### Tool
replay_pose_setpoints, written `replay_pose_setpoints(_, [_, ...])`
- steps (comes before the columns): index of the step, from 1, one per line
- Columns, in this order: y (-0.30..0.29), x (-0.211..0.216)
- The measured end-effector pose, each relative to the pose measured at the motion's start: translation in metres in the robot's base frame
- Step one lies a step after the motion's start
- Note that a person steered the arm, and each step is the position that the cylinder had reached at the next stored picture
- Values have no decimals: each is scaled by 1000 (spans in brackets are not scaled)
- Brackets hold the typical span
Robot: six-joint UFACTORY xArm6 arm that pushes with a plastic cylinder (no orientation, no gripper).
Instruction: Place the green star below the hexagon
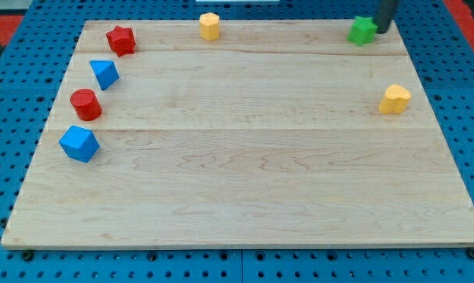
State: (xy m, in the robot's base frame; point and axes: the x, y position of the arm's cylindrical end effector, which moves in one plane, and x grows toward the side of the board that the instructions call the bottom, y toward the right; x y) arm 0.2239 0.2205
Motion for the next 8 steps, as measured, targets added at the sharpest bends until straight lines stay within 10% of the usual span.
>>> replay_pose_setpoints(2, [-148, 92])
replay_pose_setpoints(3, [-32, 73])
replay_pose_setpoints(6, [-232, 77])
replay_pose_setpoints(8, [-220, 4])
